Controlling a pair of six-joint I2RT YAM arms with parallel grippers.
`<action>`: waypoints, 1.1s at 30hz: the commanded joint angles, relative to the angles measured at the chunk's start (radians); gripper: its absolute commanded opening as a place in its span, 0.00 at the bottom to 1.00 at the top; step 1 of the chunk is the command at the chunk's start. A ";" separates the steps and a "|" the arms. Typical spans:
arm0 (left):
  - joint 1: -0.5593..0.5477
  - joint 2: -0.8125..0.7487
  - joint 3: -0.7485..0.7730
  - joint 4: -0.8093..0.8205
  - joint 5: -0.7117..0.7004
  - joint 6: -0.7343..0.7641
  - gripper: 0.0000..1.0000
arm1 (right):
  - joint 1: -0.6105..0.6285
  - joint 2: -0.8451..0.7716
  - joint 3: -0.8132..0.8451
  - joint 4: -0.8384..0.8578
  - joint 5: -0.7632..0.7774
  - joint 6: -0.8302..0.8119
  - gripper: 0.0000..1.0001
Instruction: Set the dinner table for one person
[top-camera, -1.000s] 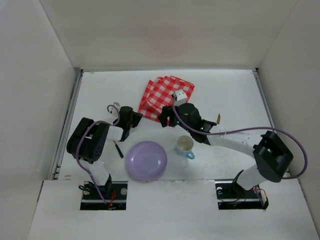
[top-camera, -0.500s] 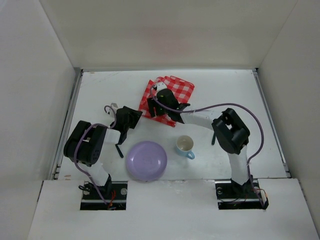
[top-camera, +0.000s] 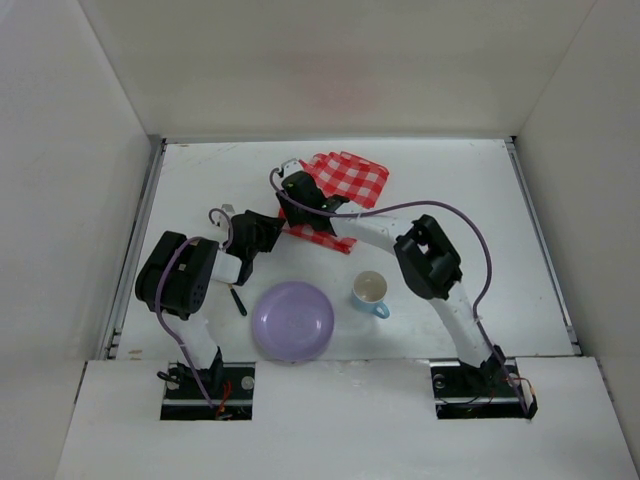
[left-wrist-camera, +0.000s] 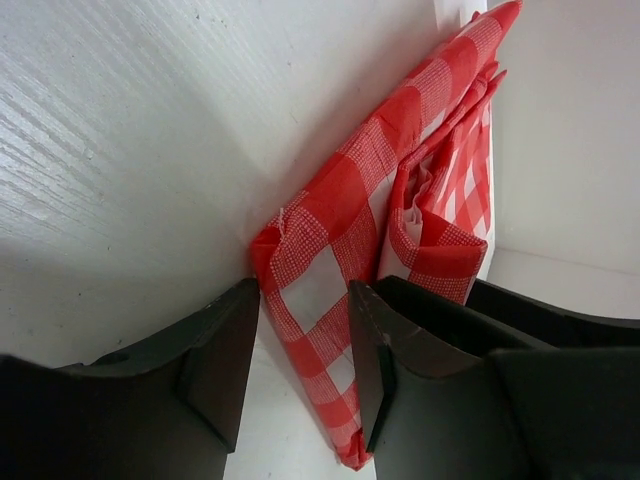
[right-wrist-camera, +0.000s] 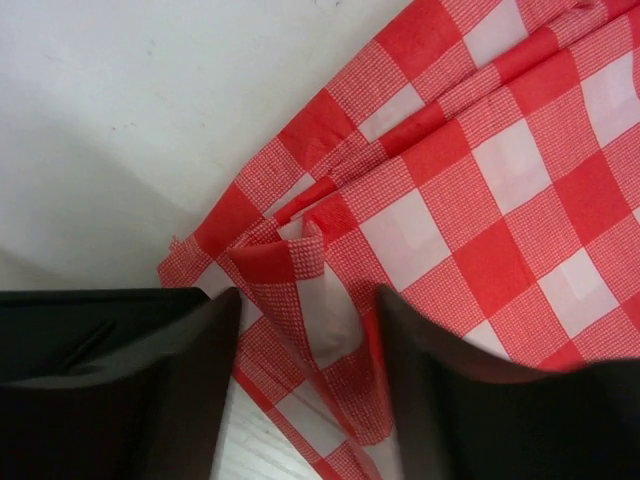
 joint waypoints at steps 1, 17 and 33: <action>0.007 0.025 0.001 -0.065 0.009 0.008 0.39 | 0.014 0.023 0.107 -0.103 0.059 -0.014 0.46; -0.007 0.053 0.013 -0.059 -0.054 0.031 0.24 | -0.112 -0.584 -0.528 0.400 0.090 0.404 0.13; 0.026 -0.283 -0.140 -0.094 -0.177 0.070 0.02 | -0.325 -0.880 -1.244 0.692 0.156 0.965 0.14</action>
